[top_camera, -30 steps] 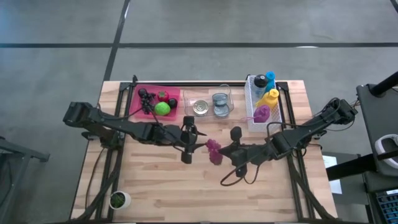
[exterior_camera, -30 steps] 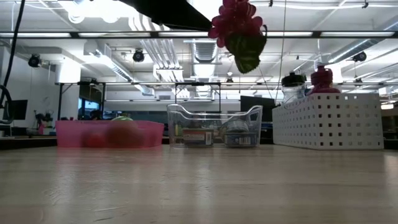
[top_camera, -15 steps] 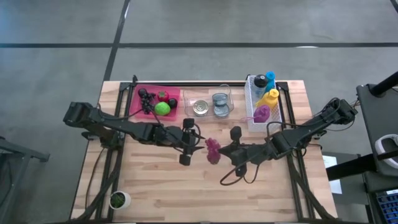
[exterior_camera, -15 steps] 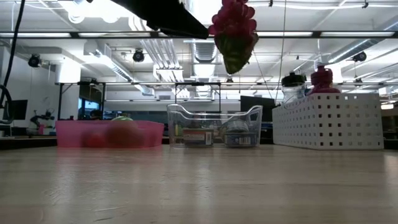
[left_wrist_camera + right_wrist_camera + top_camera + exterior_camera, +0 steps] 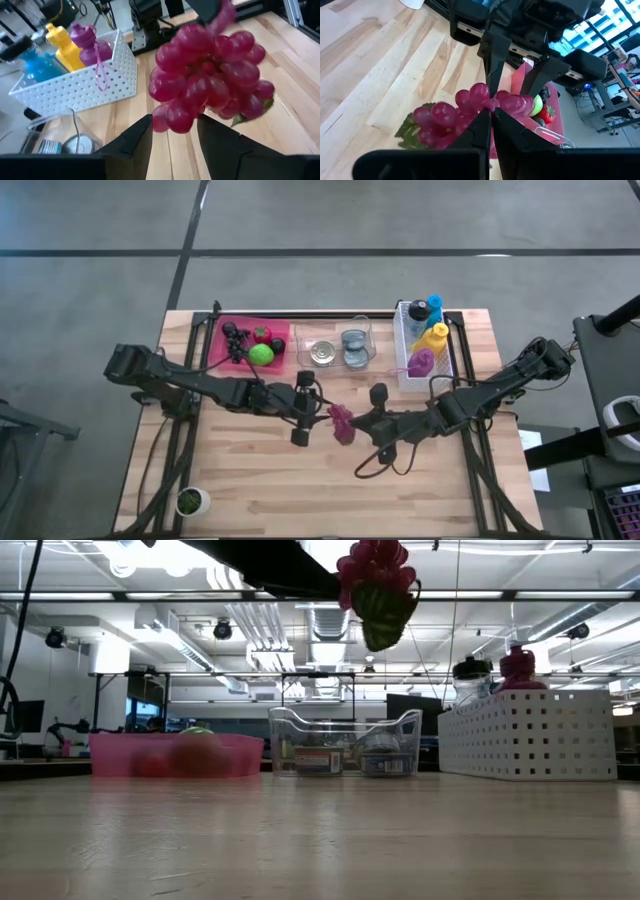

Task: Pick & Place Food Item
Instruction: Put the grapes into the pink bin

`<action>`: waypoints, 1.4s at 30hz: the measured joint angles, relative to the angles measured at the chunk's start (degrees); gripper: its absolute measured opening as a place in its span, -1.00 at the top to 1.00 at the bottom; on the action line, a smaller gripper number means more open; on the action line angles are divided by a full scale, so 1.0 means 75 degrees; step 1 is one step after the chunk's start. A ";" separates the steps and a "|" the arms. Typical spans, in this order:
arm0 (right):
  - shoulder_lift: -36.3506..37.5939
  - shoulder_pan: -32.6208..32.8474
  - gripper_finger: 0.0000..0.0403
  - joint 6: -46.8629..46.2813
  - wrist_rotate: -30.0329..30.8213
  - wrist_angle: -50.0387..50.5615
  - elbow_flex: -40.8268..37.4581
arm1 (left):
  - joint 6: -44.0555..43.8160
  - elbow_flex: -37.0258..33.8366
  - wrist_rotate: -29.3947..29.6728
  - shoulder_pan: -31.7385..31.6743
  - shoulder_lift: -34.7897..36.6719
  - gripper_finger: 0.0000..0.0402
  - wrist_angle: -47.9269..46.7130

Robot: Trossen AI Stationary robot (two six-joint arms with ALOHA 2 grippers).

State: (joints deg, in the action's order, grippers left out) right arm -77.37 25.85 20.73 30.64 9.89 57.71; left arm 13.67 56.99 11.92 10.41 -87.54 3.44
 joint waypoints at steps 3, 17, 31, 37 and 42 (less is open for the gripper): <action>-0.0002 -0.0006 0.95 0.0018 -0.0164 -0.0043 0.0000 | 0.0184 0.0000 0.0003 -0.0003 -0.0138 0.23 0.0357; -0.0002 -0.0003 0.95 0.0064 -0.0179 -0.0142 0.0000 | 0.0550 0.0000 0.0003 -0.0003 -0.0193 0.51 0.0538; -0.0002 0.0000 0.95 0.0128 -0.0176 -0.0224 0.0000 | 0.0989 0.0009 0.0003 -0.0003 -0.0193 0.98 0.0425; -0.0002 0.0000 0.95 0.0128 -0.0153 -0.0224 0.0000 | 0.0991 0.0012 0.0003 -0.0003 -0.0190 0.99 0.0475; -0.0002 0.0000 0.95 0.0117 -0.0153 -0.0224 0.0000 | 0.0985 0.0015 0.0003 -0.0009 -0.0176 1.00 0.0598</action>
State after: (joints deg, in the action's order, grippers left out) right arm -77.38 25.85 21.61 29.50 8.21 57.71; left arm 21.06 57.10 11.94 10.35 -88.86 7.93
